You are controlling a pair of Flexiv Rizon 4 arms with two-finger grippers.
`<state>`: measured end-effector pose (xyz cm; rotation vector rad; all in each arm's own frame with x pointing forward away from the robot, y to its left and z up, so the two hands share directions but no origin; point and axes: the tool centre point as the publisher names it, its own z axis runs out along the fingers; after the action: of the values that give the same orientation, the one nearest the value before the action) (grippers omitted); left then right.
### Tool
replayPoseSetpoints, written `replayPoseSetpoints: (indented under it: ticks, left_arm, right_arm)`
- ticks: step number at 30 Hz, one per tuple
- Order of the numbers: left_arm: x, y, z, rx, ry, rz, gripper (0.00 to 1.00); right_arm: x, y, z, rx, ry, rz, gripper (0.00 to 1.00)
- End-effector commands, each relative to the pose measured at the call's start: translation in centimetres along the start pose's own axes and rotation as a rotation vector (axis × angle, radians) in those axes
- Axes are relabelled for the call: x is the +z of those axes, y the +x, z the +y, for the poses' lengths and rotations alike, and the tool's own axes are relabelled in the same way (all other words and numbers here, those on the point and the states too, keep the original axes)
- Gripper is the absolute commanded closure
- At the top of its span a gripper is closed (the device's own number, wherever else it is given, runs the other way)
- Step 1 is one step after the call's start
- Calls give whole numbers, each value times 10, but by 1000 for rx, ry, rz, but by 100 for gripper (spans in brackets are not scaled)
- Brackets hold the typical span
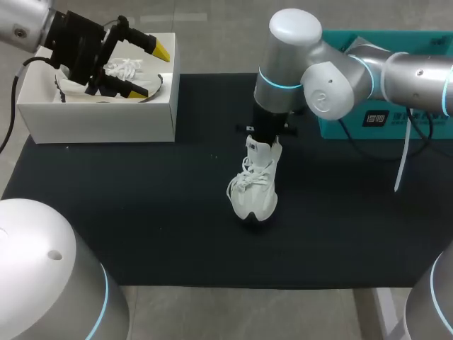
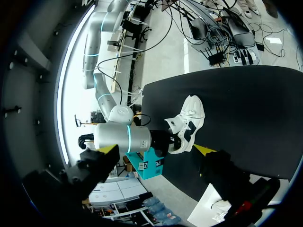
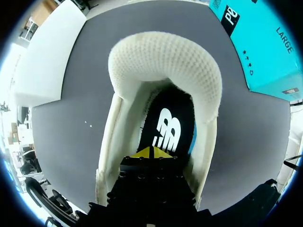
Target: Take the shoe out of the shoebox, open the shoe tongue, remove and reinsert the insole, then place the shoe into the shoebox
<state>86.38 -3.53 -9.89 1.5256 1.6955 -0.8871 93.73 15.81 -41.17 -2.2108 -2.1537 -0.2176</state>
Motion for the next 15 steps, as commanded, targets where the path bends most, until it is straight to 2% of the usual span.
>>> replayPoseSetpoints:
  ticks: [1,7,11,15]
  left_arm:
    - [0,0,0,0,1,5,0]
    - [0,0,0,0,1,5,0]
    - [0,0,0,0,1,5,0]
    - [0,0,0,0,1,5,0]
  right_arm:
    - [-9,3,-1,0,-36,-18,100]
    - [-23,-5,9,3,-77,-34,100]
    - [-22,-8,20,-3,-87,-47,100]
    - [-10,-9,28,-12,-71,-55,100]
